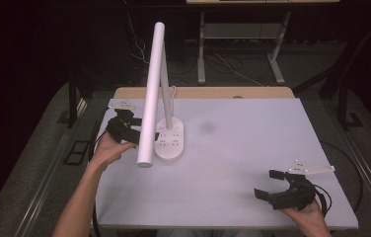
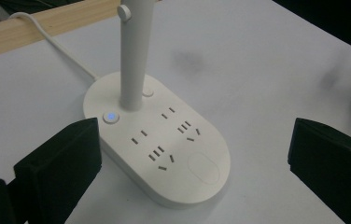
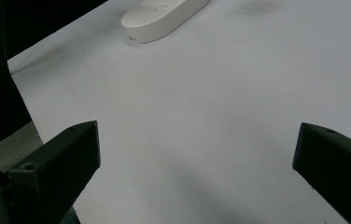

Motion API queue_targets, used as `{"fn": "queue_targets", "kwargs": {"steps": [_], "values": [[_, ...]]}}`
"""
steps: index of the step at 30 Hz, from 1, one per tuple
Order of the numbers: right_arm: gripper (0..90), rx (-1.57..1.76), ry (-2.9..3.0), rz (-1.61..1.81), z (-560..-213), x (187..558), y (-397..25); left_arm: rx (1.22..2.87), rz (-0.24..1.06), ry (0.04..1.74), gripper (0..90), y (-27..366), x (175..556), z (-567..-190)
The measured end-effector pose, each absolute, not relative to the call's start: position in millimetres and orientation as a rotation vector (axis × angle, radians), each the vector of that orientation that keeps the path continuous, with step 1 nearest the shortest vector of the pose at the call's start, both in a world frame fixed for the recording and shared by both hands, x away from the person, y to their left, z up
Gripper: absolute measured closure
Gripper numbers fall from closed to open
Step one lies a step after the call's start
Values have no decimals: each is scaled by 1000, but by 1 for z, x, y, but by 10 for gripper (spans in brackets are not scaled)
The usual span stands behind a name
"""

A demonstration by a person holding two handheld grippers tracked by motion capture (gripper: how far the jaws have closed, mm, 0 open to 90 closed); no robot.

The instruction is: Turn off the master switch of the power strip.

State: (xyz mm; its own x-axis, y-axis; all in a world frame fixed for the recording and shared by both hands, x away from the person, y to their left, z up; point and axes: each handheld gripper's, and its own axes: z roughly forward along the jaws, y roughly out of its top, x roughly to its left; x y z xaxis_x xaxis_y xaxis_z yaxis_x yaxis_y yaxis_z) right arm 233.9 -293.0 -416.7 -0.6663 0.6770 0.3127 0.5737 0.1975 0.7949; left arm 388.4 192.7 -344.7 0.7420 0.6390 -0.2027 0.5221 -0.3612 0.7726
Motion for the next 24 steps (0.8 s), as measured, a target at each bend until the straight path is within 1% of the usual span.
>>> {"fn": "queue_targets", "kwargs": {"steps": [7,24], "values": [[2,1241,2343,1479,-417,234,-294,2072,182,886,22,194,401,-343],[2,1253,2339,1472,-418,235,-296,2057,181,937,36,199,427,-345]]}}
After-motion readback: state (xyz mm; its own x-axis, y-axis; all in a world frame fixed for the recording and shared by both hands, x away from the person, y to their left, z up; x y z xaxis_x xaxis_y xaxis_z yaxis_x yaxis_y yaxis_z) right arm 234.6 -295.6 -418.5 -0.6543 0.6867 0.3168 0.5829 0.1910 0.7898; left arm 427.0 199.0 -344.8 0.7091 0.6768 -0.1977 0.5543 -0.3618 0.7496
